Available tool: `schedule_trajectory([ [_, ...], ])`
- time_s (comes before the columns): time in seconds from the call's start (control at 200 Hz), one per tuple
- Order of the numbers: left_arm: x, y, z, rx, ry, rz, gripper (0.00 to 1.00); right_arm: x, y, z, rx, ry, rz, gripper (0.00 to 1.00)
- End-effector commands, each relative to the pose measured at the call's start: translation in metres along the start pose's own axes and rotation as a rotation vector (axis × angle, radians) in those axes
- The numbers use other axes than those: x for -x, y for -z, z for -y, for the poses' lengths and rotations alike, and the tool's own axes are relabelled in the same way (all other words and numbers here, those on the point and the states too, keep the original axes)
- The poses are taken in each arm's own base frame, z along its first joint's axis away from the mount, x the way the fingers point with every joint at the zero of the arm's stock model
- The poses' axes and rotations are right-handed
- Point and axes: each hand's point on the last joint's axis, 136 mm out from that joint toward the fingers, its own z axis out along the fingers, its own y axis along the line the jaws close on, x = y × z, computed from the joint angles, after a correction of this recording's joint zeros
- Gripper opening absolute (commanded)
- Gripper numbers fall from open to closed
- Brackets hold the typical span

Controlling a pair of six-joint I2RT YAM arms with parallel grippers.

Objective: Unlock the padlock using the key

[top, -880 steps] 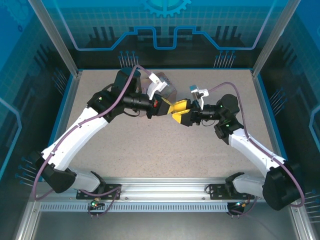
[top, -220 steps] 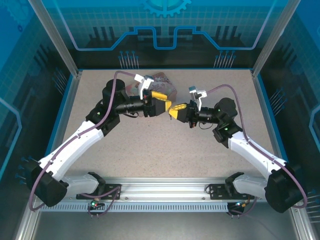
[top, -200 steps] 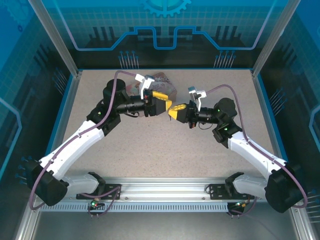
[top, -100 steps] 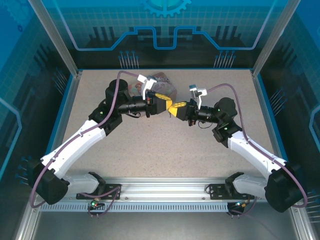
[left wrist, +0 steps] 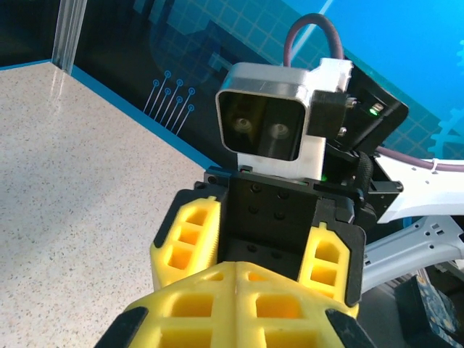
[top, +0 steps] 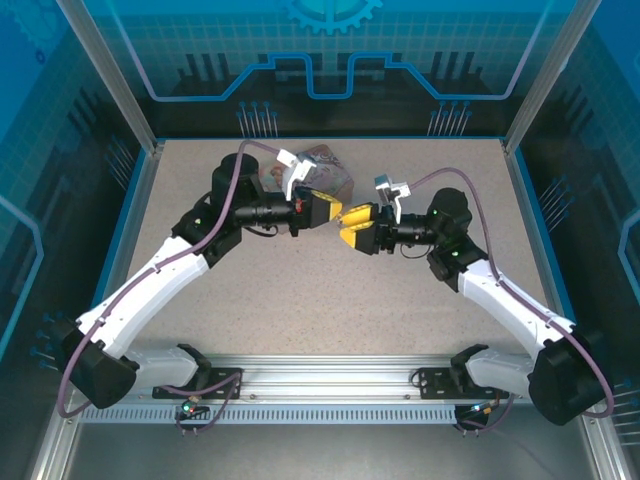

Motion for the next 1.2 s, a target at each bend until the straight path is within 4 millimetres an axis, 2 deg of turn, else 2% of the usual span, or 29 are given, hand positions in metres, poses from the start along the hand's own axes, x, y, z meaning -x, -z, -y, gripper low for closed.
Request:
schedule_trajectory([
  [0.0,-0.005,0.004,0.011,-0.015,-0.034,-0.061,0.00,0.003,0.006,-0.015,0.066,0.101,-0.032,0.57],
  [0.22,-0.009,0.007,0.016,-0.036,-0.033,-0.097,0.00,0.013,0.000,-0.020,0.094,0.152,-0.026,0.58],
  [0.38,-0.009,0.007,0.015,-0.030,-0.032,-0.103,0.00,0.010,-0.010,-0.024,0.120,0.149,-0.038,0.56],
  [0.405,-0.008,0.006,0.015,-0.028,-0.033,-0.101,0.00,0.018,-0.012,-0.030,0.132,0.172,-0.029,0.55],
  [0.56,-0.007,0.006,0.014,-0.017,-0.035,-0.097,0.00,0.017,-0.018,-0.033,0.147,0.171,-0.033,0.52],
  [0.98,-0.009,0.002,0.003,0.020,-0.016,-0.104,0.00,0.016,-0.024,-0.033,0.157,0.159,-0.037,0.35],
  [1.196,-0.012,0.002,0.001,0.024,-0.020,-0.118,0.00,0.017,-0.022,-0.027,0.127,0.146,-0.031,0.22],
])
